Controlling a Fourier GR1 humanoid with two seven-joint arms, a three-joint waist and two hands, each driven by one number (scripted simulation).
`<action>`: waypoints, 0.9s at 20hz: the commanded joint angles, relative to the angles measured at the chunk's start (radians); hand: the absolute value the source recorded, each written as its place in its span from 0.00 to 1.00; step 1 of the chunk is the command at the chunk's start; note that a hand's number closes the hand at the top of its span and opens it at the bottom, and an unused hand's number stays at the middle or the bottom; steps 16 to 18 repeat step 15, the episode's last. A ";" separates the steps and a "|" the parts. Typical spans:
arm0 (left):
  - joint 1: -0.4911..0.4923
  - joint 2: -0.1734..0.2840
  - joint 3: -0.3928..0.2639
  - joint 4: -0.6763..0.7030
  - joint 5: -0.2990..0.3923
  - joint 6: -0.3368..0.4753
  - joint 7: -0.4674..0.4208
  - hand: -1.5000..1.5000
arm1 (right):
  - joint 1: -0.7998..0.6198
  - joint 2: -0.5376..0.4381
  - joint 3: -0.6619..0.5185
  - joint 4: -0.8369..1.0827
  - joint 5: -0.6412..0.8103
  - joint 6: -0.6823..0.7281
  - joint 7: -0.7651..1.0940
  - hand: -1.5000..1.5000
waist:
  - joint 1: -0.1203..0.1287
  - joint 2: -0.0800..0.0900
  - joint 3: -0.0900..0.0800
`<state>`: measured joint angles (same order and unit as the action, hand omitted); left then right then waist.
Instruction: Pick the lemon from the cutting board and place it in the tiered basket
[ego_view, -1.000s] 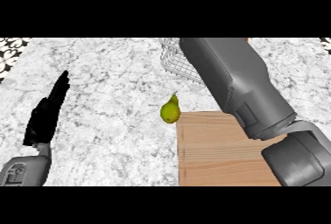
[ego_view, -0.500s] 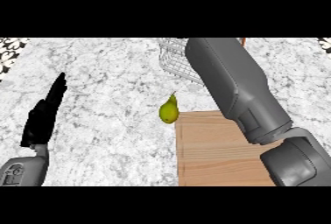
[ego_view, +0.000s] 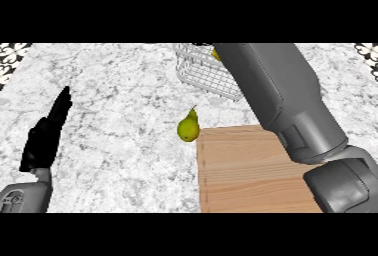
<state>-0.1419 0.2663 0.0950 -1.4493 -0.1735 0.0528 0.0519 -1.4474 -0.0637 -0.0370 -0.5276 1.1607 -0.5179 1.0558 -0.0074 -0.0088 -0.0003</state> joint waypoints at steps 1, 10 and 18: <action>0.005 -0.033 0.002 0.056 -0.020 0.042 -0.032 0.50 | 0.034 -0.029 -0.030 -0.108 -0.001 -0.010 0.143 0.00 | -0.031 -0.005 0.000; 0.070 0.004 0.034 -0.025 0.003 0.021 0.020 0.50 | 0.283 0.008 -0.040 -0.485 -0.036 0.136 0.152 0.00 | -0.078 -0.034 0.003; 0.059 -0.009 0.025 -0.028 -0.016 0.042 0.040 0.50 | 0.438 0.028 -0.014 -0.767 -0.048 0.158 0.124 0.00 | -0.112 -0.039 0.004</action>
